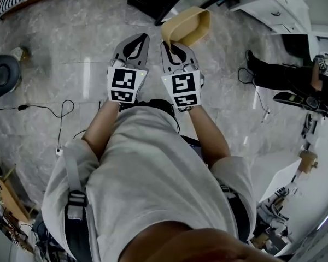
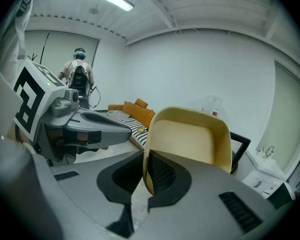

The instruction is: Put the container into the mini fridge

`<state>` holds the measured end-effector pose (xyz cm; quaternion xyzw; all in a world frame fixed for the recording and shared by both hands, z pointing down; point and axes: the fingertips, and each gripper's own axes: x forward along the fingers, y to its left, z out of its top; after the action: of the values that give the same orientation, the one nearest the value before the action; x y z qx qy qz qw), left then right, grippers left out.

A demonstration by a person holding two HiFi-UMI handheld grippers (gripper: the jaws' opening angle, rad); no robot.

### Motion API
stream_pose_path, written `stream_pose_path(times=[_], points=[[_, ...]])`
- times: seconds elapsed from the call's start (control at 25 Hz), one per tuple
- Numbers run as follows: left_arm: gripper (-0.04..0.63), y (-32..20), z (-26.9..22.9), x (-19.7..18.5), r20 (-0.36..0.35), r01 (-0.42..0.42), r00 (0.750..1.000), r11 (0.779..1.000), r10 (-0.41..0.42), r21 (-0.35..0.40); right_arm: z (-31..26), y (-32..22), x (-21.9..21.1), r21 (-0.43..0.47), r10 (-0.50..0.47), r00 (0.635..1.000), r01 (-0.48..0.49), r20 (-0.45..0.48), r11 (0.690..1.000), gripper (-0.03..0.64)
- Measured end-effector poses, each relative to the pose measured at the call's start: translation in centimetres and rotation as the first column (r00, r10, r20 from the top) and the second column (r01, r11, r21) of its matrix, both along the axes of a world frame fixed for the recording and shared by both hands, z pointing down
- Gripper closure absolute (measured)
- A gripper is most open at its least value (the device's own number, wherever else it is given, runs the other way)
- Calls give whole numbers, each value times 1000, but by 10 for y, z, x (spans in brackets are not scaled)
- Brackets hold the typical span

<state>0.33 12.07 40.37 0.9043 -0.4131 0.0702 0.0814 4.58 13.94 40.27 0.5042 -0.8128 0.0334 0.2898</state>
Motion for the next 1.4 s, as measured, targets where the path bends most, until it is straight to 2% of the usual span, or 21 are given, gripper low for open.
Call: stream_pose_path(times=[0.32, 0.6, 0.8, 0.96, 1.4], points=[[583, -38, 9, -33, -24, 45, 999, 998, -46, -36, 9, -41, -36, -53, -99, 994, 97, -38, 994, 569], [583, -84, 20, -44, -2, 102, 995, 993, -102, -60, 16, -92, -47, -69, -177, 984, 174, -32, 982, 568], [583, -141, 21, -50, 19, 155, 988, 986, -154, -62, 19, -145, -46, -80, -241, 970, 238, -35, 968, 568], [583, -186, 20, -43, 24, 201, 980, 977, -200, -69, 20, -192, -30, -92, -280, 959, 276, -40, 957, 569], [583, -268, 45, -10, 82, 223, 974, 965, -213, -140, 40, -275, 1, -135, -365, 926, 351, -93, 926, 568]])
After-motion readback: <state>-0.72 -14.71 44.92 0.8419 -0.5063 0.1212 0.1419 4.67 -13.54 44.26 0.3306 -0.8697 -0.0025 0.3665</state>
